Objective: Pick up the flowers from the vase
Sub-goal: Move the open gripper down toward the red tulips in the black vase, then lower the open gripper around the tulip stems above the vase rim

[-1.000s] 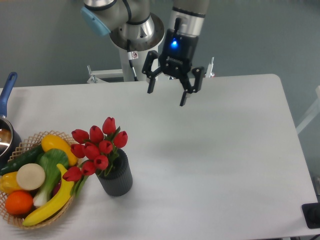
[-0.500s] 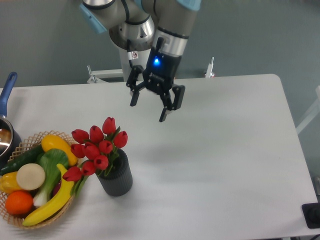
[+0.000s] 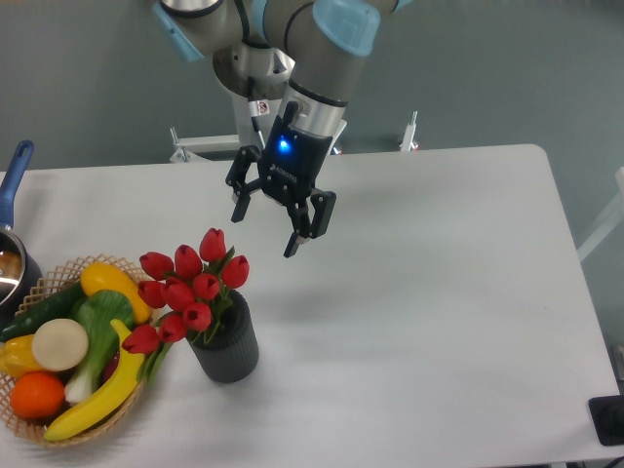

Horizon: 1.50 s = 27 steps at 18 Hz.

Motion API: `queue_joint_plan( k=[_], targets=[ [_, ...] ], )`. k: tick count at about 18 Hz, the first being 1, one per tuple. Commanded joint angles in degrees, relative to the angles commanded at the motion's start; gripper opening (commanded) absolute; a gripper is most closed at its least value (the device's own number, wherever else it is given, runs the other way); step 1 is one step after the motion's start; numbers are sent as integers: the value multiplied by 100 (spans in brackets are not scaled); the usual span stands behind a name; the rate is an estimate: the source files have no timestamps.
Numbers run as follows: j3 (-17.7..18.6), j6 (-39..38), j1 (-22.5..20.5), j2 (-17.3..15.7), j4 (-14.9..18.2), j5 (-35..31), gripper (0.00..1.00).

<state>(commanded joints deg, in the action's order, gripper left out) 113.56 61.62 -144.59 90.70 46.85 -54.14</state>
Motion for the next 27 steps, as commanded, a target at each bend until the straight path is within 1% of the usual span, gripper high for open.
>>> queue_joint_plan(
  k=[2, 4, 7, 8, 14, 21, 24, 27],
  targets=[
    [-9, -167, 132, 97, -158, 0, 100],
    [-96, -185, 220, 290, -360, 0, 100],
    [-500, -255, 457, 667, -396, -35, 100],
    [-510, -264, 484, 738, -396, -44, 100],
    [-501, -256, 598, 809, -422, 105, 100],
    [-536, -273, 589, 1002, -422, 755, 100],
    [-545, -282, 589, 1064, -422, 817, 100],
    [-597, -282, 572, 1134, -448, 1037, 100]
  ],
)
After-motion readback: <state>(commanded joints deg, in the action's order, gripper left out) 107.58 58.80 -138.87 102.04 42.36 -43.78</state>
